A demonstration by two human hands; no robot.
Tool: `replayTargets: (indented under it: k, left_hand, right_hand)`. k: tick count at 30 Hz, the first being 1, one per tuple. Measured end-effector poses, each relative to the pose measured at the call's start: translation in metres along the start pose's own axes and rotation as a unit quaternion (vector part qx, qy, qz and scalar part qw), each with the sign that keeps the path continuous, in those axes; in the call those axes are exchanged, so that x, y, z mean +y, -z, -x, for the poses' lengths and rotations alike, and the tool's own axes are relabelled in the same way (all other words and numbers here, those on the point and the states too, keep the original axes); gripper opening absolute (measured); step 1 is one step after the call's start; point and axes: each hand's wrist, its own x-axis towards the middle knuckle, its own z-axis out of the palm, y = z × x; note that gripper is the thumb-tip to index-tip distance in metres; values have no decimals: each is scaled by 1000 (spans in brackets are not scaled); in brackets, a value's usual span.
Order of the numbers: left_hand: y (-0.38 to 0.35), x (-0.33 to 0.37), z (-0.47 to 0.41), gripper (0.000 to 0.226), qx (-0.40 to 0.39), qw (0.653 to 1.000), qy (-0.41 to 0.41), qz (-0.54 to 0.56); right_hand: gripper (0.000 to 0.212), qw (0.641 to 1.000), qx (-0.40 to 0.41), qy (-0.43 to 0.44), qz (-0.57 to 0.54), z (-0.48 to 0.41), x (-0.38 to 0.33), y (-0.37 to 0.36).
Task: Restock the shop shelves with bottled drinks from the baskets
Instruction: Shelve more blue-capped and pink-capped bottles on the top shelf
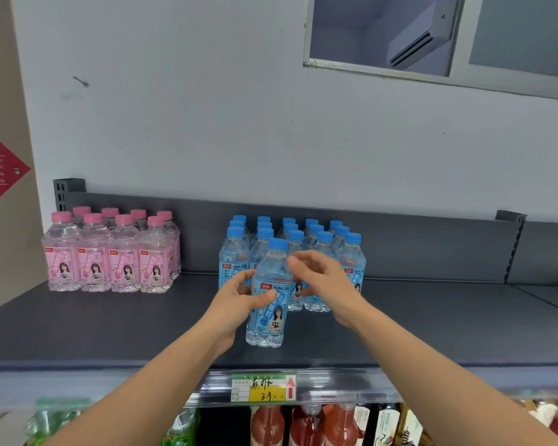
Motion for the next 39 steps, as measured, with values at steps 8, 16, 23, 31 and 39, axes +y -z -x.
replayTargets:
  k: [8,16,23,31,39]
  left_hand:
    - [31,1,0,56,27,999,-17,-17]
    - [59,6,-8,42,20,993,-22,-110]
    - [68,3,-22,45,26,987,-32,-154]
    - [70,-1,-26,49,-3,987,-43,-154]
    - [74,-7,-24,49,-27,978,-33,-204]
  right_hand:
    - [52,1000,-21,15,-1,-12,-8,-40]
    - [50,1000,10,8,-15,-31,-8,-79]
    - [56,999,37,8,-4,-41,-5,-89]
    - [56,998,63,19,3,-38,-1,-94]
    - [40,999,31,-30,-26,-28,14,-92]
